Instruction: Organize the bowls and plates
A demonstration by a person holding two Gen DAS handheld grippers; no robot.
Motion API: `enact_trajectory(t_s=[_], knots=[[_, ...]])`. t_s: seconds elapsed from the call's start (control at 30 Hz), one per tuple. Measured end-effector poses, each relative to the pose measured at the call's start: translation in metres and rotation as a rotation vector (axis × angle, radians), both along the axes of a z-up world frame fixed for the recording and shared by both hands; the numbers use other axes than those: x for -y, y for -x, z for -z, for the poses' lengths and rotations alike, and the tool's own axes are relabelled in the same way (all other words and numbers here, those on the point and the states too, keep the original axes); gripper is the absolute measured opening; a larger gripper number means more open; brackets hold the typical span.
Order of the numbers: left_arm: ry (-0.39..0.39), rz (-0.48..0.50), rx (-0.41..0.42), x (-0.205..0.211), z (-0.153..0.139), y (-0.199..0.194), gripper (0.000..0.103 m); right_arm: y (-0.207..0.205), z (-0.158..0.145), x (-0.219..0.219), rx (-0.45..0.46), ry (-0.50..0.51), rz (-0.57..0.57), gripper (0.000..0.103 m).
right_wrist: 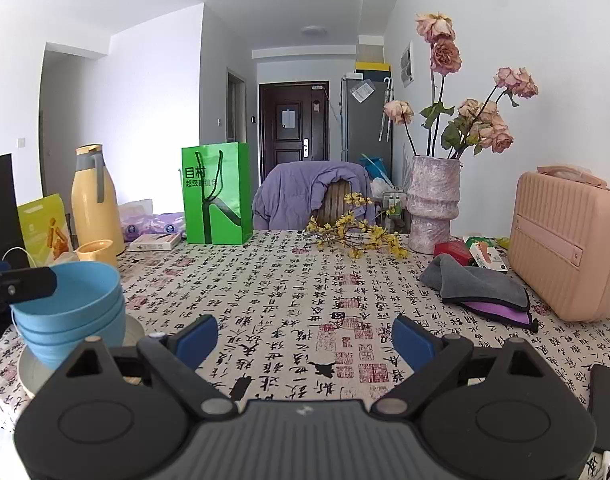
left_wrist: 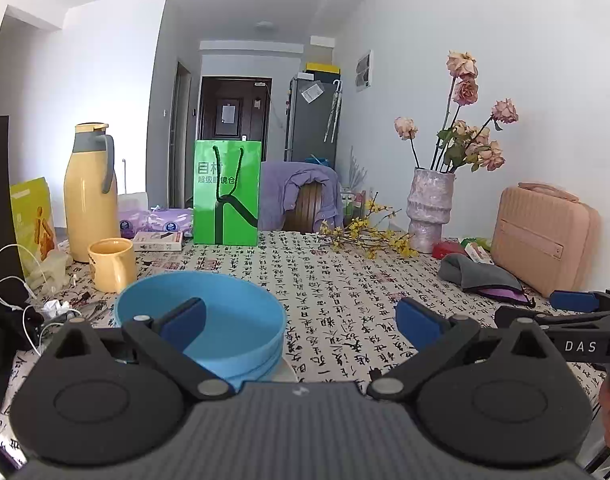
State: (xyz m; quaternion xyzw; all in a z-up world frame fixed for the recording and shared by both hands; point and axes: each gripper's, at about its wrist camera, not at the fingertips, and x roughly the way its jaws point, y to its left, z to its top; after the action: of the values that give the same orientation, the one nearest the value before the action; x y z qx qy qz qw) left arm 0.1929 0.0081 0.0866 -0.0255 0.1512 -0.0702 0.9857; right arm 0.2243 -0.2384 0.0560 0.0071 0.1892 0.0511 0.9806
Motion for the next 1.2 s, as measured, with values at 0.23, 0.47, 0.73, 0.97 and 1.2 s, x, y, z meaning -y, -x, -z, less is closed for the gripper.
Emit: enact_trajectory(t_s=[0.23,0.47,0.73,0.97,1.2], knots=[[-0.012,-0.045,0.032,-0.001,0.021,0.045,0.103,0.044,0.009,-0.008,0.027,-0.018,0.001,0.094],[-0.032,-0.056,0.037,-0.013,0.039,0.093,0.103,0.094,0.024,-0.021,0.072,-0.031,-0.008,0.094],[-0.075,-0.111,0.041,-0.012,0.050,0.155,0.103,0.156,0.042,-0.034,0.082,-0.109,0.059,0.094],[-0.057,-0.106,0.034,-0.011,0.052,0.158,0.103,0.174,0.054,-0.046,0.048,-0.050,0.004,0.097],[-0.049,-0.102,0.036,-0.015,0.050,0.157,0.103,0.176,0.047,-0.049,0.074,-0.043,-0.006,0.098]])
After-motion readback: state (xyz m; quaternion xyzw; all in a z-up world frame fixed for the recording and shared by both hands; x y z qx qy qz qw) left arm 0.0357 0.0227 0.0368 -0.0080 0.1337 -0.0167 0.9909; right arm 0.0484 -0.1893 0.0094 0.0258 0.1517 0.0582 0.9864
